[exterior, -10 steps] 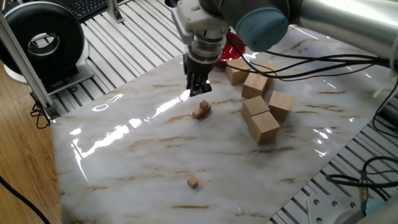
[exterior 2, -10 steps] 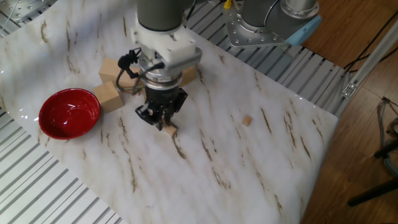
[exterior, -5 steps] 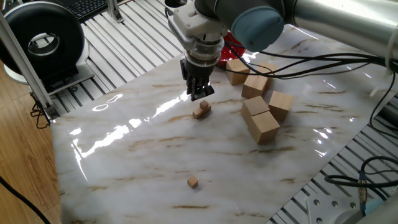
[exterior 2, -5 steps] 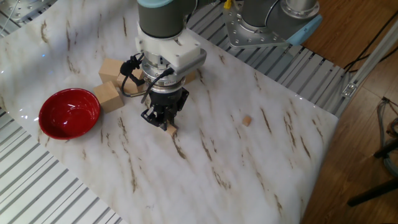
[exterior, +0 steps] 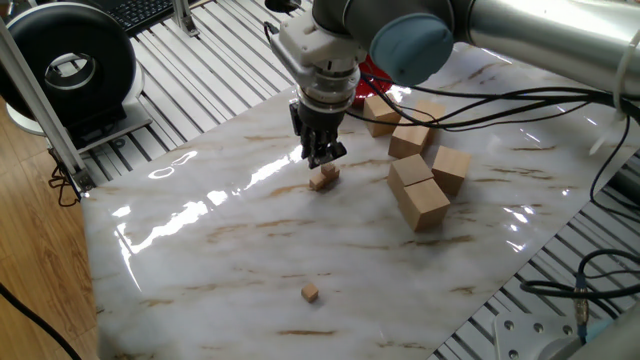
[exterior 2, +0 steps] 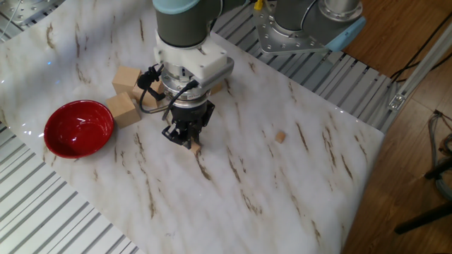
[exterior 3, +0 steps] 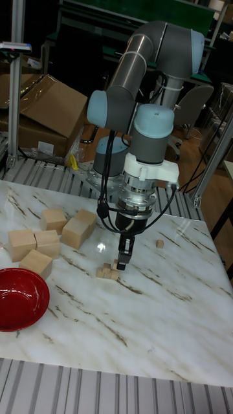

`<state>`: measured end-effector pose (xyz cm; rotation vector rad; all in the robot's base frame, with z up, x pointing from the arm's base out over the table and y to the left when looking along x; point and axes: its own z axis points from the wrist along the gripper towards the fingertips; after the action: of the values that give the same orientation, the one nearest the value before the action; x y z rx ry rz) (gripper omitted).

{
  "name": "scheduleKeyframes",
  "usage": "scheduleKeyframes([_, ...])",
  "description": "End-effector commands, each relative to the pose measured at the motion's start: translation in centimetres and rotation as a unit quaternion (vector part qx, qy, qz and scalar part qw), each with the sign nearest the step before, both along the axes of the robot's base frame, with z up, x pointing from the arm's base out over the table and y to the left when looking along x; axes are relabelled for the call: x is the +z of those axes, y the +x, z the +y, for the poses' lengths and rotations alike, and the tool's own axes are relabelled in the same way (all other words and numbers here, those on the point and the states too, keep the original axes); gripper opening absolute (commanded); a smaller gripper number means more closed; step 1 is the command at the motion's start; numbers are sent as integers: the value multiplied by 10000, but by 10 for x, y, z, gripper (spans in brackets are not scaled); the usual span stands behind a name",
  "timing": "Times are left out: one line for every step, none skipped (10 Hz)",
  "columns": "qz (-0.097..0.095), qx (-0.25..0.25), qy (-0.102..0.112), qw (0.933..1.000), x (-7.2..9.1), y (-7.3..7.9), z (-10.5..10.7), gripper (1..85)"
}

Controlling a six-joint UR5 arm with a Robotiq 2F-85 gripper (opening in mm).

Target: Stack the blocks into a pyramid shape

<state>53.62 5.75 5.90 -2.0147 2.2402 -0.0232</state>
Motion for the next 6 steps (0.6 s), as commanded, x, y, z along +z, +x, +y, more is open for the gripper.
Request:
scheduleKeyframes([42, -73, 105, 9999, -4, -4, 5, 10])
scheduleKeyframes([35, -81, 98, 9999, -5, -4, 4, 10])
scheduleKeyframes([42, -81, 105, 9999, -7, -5, 4, 10])
scheduleKeyframes([42, -81, 105, 9999, -9, -6, 2, 10])
scheduleKeyframes([26, -67, 112, 9999, -11, -5, 1, 10])
scheduleKeyframes([25, -59, 118, 9999, -13, -6, 1, 10])
